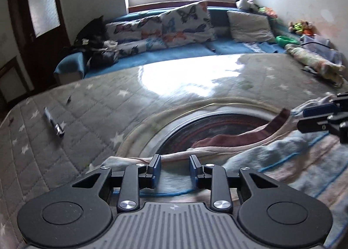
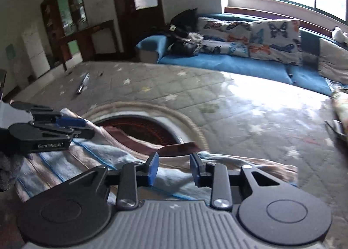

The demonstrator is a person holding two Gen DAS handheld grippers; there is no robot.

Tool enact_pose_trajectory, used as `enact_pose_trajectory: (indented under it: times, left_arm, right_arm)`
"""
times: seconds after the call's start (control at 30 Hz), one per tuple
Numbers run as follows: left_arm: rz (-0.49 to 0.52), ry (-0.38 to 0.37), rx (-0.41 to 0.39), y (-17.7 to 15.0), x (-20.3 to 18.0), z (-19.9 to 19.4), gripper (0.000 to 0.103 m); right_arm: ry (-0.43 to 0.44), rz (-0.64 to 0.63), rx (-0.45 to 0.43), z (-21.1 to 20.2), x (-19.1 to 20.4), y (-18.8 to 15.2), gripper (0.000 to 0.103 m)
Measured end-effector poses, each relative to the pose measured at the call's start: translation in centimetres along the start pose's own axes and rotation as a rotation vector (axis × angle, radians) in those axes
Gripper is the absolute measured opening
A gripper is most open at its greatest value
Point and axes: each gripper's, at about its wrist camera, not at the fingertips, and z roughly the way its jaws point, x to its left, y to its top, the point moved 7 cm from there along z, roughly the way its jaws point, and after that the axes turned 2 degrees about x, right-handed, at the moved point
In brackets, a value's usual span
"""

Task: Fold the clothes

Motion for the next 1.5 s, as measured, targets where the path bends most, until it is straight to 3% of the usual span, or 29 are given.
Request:
enact_pose_trajectory:
  times: [0.2, 0.33, 0.5, 0.77, 1.27, 1.43, 1.5]
  left_arm:
    - [-0.021, 0.031, -0.011, -0.5, 1.1, 0.5, 0.033]
    - [-0.032, 0.039, -0.013, -0.4, 1.1, 0.2, 0.032]
    - [-0.07, 0.014, -0.035, 0.4, 0.4, -1.2, 0.032]
    - [-0.064, -0.075, -0.047, 0.6, -3.3, -1.3, 0.032]
    - [-0.057, -0.021, -0.082, -0.7, -4.0, -0.3, 0.039]
    - [-0.083, -0.018, -0.104, -0.8, -3.8, -1.9, 0.039]
    - [-0.088, -0.031, -0.131, -1.1, -4.0, -3.4, 0.043]
  right_arm:
    - [-0.071, -0.032, 0.053, 3.0, 0.2, -0.6, 0.029]
    - [-0.085, -0.033, 0.034, 2.8, 0.6, -0.5, 0.029]
    - [-0.029, -0.086, -0.005, 1.6, 3.3, -0.1, 0.029]
    - [0.003, -0.13, 0.045, 3.3, 6.1, -1.3, 0.03]
    - [0.059, -0.31, 0.012, -3.7, 11.5, -9.1, 0.03]
    - [0.071, -0.347, -0.007, -5.9, 12.4, -10.3, 0.03]
    - [0.07, -0.315, -0.033, -6.8, 11.8, -10.2, 0.03]
